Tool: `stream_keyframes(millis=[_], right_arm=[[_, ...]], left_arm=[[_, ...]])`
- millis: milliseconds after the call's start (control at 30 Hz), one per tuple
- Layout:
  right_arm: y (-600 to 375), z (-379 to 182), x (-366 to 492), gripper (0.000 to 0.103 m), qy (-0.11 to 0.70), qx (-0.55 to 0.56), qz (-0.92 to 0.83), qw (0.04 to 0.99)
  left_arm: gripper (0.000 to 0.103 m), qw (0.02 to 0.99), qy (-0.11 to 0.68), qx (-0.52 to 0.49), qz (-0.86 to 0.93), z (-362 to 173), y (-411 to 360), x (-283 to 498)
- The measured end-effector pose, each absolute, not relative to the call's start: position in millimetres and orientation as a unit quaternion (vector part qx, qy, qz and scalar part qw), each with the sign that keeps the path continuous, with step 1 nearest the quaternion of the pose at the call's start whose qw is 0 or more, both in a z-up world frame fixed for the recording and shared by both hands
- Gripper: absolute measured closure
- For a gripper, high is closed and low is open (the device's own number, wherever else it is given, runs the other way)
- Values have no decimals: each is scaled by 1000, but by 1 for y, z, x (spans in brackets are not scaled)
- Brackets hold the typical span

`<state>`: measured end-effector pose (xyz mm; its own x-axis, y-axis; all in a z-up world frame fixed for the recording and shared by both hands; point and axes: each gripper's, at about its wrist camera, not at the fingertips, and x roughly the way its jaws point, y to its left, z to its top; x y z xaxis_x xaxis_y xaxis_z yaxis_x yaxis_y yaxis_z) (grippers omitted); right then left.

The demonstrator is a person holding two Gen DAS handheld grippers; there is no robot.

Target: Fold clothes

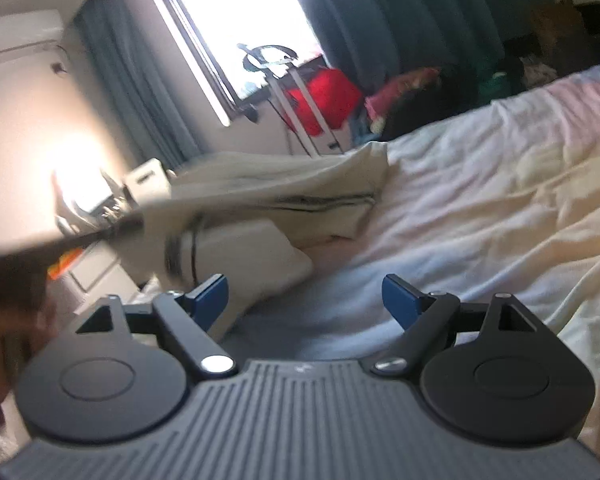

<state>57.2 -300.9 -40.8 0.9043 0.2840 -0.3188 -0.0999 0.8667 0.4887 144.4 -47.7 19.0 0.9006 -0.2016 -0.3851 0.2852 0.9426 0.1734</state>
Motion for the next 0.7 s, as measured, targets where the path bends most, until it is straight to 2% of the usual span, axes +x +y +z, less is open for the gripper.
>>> stream_keyframes(millis=[200,300,367,700], right_arm=[[-301,-35,34,17,177,286,117,935],[-301,-44,34,25,186,312,107,925],[-301,-52,38,25,200,333,104,916],[-297,-81,152,25,260,410,92,869]], left_arm=[[101,970,206,46,-122,0,-18,87],[101,971,211,10,-116,-2,-6,74],[100,970,215,-7,-115,-4,1,76],[100,968,208,-55,-126,-15,30,84]])
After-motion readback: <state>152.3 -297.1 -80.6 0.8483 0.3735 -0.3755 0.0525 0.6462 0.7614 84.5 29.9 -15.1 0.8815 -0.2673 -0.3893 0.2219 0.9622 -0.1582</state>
